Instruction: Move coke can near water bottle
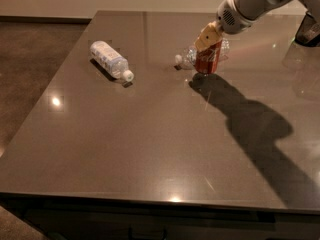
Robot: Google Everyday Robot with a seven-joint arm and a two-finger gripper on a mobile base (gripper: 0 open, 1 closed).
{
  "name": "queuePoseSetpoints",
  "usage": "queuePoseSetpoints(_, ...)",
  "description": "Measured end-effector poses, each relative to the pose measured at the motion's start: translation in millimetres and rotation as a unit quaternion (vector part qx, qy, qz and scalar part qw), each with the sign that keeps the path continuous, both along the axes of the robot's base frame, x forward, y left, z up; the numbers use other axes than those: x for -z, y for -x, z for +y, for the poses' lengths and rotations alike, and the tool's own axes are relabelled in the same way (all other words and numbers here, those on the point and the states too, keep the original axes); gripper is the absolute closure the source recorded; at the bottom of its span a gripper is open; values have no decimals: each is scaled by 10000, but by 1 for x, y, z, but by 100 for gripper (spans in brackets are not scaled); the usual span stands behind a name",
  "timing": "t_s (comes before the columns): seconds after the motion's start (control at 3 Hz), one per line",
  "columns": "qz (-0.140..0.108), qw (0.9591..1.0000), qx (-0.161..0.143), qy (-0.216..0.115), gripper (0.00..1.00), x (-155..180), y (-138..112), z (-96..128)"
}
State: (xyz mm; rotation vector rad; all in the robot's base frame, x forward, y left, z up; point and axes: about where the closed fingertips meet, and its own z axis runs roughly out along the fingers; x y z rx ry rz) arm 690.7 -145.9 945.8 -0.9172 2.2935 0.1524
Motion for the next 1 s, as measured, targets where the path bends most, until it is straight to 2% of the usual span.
queuePoseSetpoints(0.33,15,10000,16,-25,30,6,0,-1)
queuePoseSetpoints(0.67,26,10000,13,-78,0,13,0,0)
queuePoseSetpoints(1.0,26,10000,13,-78,0,13,0,0)
